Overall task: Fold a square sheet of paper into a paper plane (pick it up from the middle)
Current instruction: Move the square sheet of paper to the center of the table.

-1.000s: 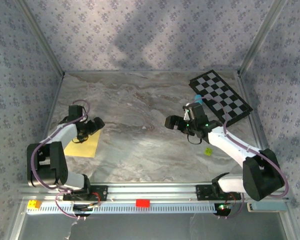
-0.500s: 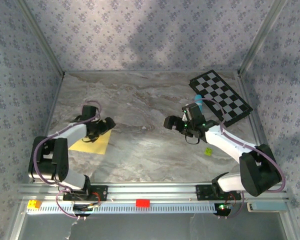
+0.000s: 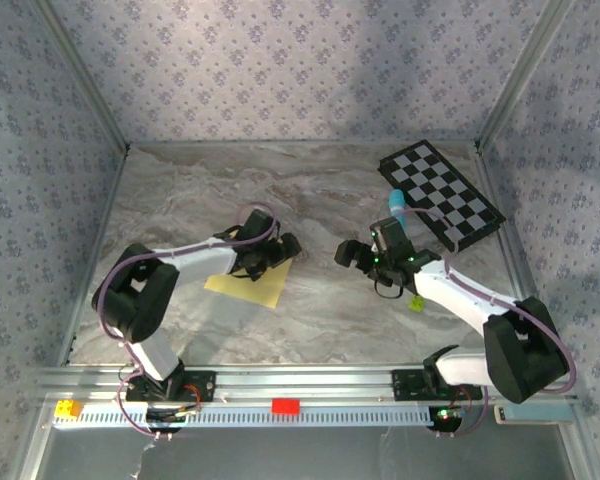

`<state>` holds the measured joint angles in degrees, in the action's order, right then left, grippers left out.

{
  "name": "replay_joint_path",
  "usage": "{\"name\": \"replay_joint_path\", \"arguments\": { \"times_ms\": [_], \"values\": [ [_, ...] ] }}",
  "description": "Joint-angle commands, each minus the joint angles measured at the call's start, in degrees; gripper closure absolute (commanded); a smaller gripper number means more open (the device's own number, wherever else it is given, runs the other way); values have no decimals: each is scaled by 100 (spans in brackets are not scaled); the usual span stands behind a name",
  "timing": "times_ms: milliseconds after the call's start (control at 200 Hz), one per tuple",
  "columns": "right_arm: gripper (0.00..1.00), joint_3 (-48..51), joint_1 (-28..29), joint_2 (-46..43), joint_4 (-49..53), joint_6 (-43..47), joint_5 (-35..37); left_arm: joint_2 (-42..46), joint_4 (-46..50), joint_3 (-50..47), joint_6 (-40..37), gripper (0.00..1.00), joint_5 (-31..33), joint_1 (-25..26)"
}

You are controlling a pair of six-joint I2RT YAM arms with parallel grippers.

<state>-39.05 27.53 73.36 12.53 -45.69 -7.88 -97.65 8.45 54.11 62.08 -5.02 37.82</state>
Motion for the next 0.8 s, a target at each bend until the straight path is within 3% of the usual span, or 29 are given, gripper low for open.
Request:
{"name": "replay_joint_path", "arguments": {
  "times_ms": [0, 195, 495, 670, 800],
  "values": [
    [0, 94, -9, -287, 294, -71, 179, -88, 757, 302, 90, 0, 183, 150],
    [0, 114, -26, -640, 284, 33, -12, 574, 1650, 607, -932, 0, 765, 35],
    [0, 197, 94, -619, 76, 25, -192, 817, 2020, 179, -2189, 0, -154, -913],
    [0, 170, 121, -534, 55, 15, -201, 663, 2147, 166, -2582, 0, -140, -984],
    [0, 115, 130, -432, 149, -23, -164, 410, 1972, 76, -2294, 0, -345, -971]
  ]
}}
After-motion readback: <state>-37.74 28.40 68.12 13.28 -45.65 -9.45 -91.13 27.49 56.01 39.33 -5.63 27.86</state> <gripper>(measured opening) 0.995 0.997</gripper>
